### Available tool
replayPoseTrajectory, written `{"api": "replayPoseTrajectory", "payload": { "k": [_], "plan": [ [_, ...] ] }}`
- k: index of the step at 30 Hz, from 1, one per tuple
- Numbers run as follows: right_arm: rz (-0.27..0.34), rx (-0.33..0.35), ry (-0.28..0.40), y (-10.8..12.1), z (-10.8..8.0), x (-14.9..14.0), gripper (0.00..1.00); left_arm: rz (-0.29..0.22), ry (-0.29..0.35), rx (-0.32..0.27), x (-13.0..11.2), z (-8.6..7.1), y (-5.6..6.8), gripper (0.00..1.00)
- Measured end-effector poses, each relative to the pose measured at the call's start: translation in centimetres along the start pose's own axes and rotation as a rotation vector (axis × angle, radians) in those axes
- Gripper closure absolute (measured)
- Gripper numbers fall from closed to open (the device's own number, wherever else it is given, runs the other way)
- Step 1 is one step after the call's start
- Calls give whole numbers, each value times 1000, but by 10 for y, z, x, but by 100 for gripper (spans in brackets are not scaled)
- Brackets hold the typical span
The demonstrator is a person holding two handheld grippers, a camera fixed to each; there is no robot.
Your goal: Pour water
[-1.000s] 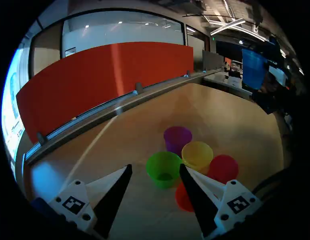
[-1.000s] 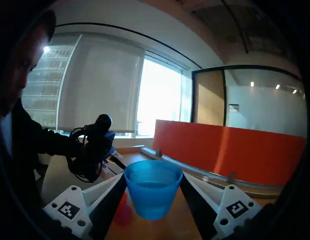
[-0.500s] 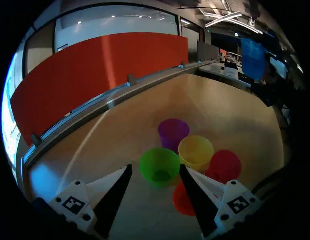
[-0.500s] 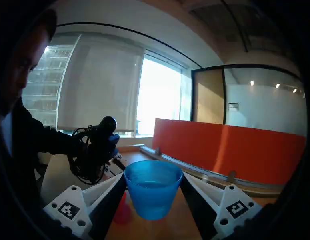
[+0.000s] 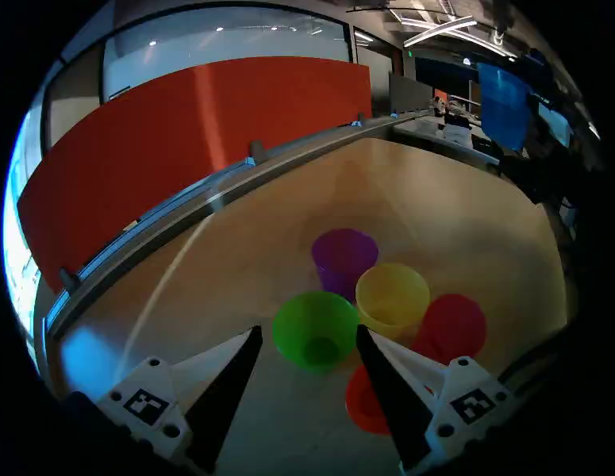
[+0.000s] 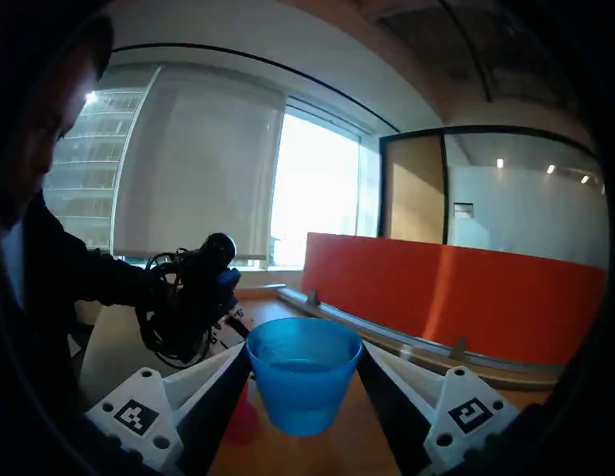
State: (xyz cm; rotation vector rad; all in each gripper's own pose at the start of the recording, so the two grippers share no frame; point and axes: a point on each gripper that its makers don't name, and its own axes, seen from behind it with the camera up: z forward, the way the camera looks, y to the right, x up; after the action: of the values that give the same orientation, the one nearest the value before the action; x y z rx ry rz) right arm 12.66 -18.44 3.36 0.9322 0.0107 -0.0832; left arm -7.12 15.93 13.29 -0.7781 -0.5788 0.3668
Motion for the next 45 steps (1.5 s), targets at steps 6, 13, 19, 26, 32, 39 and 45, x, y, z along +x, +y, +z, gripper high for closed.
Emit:
{"api": "replayPoseTrajectory", "payload": {
  "k": [6, 13, 19, 26, 32, 39, 45],
  "plan": [
    [-1, 1, -3, 0, 0, 0, 9, -1, -7, -16, 1, 4, 4, 13],
    [-1, 0, -6, 1, 0, -1, 9, 0, -23, -15, -2, 8, 3, 13],
    [0, -1, -7, 2, -1, -2, 9, -3, -31, -13, -4, 10, 1, 13],
    [0, -2, -8, 2, 0, -2, 9, -1, -27, -10, -3, 10, 0, 13],
    [0, -1, -9, 2, 0, -2, 9, -1, -24, -10, -2, 10, 1, 17],
    [0, -1, -9, 2, 0, -3, 9, -9, -21, -16, -1, 8, 1, 19],
    [0, -1, -9, 2, 0, -3, 9, -4, -21, -35, -1, 7, 7, 8]
  ]
}}
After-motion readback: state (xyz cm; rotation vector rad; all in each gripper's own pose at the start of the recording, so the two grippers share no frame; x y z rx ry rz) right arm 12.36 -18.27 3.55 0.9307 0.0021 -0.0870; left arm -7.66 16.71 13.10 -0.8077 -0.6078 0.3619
